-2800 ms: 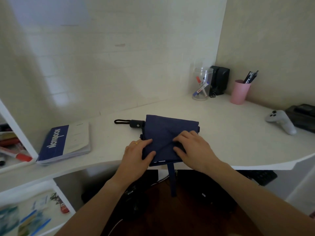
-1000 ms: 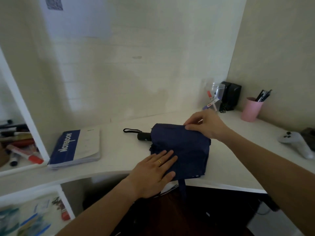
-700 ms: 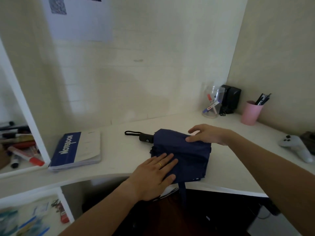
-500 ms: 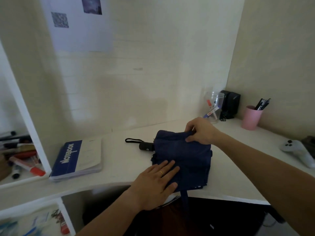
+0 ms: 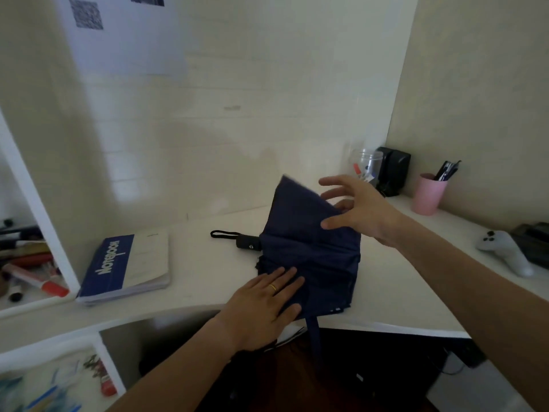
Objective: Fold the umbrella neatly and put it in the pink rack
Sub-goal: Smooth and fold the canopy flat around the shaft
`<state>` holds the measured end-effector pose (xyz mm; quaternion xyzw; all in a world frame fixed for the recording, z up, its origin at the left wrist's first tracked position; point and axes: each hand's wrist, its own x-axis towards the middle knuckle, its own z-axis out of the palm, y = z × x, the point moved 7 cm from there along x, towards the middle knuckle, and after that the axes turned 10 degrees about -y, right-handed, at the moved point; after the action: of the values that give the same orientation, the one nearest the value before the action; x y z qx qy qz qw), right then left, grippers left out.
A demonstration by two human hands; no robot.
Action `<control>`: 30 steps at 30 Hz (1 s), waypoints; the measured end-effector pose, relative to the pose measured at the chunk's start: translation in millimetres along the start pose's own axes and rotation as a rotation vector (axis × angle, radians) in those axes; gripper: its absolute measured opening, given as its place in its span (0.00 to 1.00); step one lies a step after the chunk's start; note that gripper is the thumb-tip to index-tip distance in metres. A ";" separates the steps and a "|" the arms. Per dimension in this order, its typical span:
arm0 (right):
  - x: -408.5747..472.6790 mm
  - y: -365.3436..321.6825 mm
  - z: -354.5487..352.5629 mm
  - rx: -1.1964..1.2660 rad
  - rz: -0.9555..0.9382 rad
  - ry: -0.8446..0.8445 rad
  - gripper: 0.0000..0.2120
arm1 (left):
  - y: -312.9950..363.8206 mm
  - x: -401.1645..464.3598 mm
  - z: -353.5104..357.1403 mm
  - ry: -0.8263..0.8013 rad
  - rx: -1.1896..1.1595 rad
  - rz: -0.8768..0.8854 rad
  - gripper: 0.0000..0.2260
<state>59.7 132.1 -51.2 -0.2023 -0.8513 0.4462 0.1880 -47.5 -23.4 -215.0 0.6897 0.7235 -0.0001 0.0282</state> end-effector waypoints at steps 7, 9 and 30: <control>-56.1 11.4 29.0 -0.540 -0.135 0.018 0.09 | -3.9 2.5 -0.6 0.015 -0.060 -0.025 0.27; -67.1 25.3 47.3 -0.588 -0.188 -0.041 0.09 | -4.3 2.4 -2.5 0.031 -0.089 -0.015 0.27; -95.3 61.1 84.8 -0.855 -0.385 0.050 0.09 | -34.9 -12.1 -46.0 0.466 -0.606 -0.284 0.14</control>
<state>108.8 57.1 -160.6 -0.1109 -0.9759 0.0074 0.1877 -83.7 -35.4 -169.9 0.5251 0.7658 0.3656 0.0649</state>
